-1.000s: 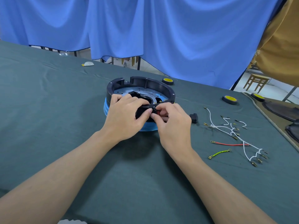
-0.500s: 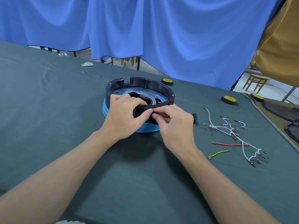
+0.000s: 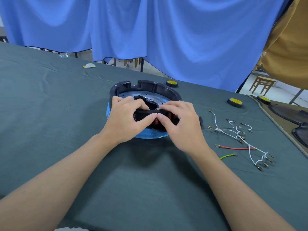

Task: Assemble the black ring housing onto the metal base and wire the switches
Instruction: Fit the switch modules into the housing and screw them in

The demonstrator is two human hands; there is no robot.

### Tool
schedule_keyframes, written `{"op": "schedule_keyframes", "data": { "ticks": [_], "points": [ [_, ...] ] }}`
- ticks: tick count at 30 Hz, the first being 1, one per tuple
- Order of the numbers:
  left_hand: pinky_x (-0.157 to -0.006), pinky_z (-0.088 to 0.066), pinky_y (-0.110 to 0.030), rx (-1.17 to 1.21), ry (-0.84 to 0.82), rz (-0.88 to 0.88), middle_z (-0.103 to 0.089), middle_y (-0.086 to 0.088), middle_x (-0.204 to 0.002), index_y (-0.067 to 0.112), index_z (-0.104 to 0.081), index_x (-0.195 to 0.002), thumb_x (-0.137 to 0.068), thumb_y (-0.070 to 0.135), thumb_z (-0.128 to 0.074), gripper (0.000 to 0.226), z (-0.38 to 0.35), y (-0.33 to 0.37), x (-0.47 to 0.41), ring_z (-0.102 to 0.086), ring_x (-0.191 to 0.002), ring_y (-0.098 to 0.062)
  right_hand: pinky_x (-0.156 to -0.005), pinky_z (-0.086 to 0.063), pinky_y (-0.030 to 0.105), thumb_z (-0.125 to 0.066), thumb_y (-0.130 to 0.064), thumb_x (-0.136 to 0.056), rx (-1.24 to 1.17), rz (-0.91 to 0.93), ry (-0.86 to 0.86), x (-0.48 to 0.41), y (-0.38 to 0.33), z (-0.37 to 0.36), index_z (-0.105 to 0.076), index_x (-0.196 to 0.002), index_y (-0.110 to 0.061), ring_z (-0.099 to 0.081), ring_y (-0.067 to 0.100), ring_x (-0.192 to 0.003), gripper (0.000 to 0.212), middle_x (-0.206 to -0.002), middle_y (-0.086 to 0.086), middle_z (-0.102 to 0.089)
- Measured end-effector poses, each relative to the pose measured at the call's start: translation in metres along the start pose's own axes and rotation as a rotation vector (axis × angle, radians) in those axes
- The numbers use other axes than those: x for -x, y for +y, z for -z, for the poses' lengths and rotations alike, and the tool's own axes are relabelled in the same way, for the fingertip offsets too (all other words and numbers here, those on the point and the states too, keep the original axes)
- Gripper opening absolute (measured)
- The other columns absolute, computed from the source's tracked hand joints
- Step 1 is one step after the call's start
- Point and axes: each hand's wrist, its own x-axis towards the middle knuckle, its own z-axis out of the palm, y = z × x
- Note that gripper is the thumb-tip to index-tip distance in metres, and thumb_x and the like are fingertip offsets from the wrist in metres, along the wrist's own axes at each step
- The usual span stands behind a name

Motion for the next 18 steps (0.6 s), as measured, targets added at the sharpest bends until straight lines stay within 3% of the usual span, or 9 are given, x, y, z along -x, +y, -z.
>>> {"op": "schedule_keyframes", "data": {
  "ticks": [6, 11, 13, 16, 18],
  "points": [
    [-0.083, -0.025, -0.031, 0.002, 0.005, 0.008, -0.043, 0.021, -0.064, 0.014, -0.068, -0.079, -0.082, 0.042, -0.062, 0.029, -0.002, -0.001, -0.001, -0.043, -0.072, 0.002, -0.104, -0.028, 0.037, -0.066, -0.035, -0.088, 0.008, -0.079, -0.009, -0.004, -0.003, -0.002, -0.073, -0.100, -0.031, -0.041, 0.007, -0.118, 0.014, -0.110, -0.017, -0.064],
    [-0.086, -0.028, -0.032, -0.019, -0.031, -0.022, -0.048, 0.018, -0.071, 0.014, -0.066, -0.082, -0.082, 0.048, -0.060, 0.035, -0.001, -0.004, -0.001, -0.046, -0.080, -0.005, -0.097, -0.025, 0.032, -0.065, -0.038, -0.088, 0.051, -0.078, 0.011, -0.004, -0.002, -0.004, -0.072, -0.096, -0.035, -0.042, 0.006, -0.116, 0.011, -0.107, -0.019, -0.064],
    [-0.085, -0.026, -0.026, -0.024, -0.087, -0.041, -0.049, 0.019, -0.075, 0.018, -0.061, -0.084, -0.075, 0.057, -0.064, 0.040, 0.002, -0.006, -0.001, -0.043, -0.089, 0.004, -0.096, -0.025, 0.033, -0.065, -0.037, -0.088, 0.047, -0.064, 0.011, -0.004, -0.001, -0.005, -0.071, -0.097, -0.035, -0.042, 0.006, -0.116, 0.011, -0.108, -0.019, -0.064],
    [-0.081, -0.025, -0.026, -0.045, -0.118, -0.053, -0.046, 0.021, -0.080, 0.018, -0.061, -0.088, -0.070, 0.052, -0.078, 0.042, 0.004, -0.010, 0.001, -0.032, -0.094, 0.020, -0.097, -0.024, 0.032, -0.066, -0.036, -0.088, 0.034, -0.040, -0.028, -0.003, 0.002, -0.002, -0.071, -0.103, -0.035, -0.040, 0.007, -0.118, 0.016, -0.113, -0.019, -0.062],
    [-0.081, -0.026, -0.023, -0.052, -0.131, -0.028, -0.050, 0.015, -0.081, 0.018, -0.063, -0.091, -0.070, 0.052, -0.076, 0.041, 0.004, -0.012, -0.001, -0.034, -0.092, 0.009, -0.097, -0.023, 0.032, -0.067, -0.036, -0.087, 0.033, -0.020, -0.071, -0.003, 0.005, 0.001, -0.069, -0.109, -0.035, -0.038, 0.006, -0.120, 0.021, -0.116, -0.020, -0.059]
  ]
}}
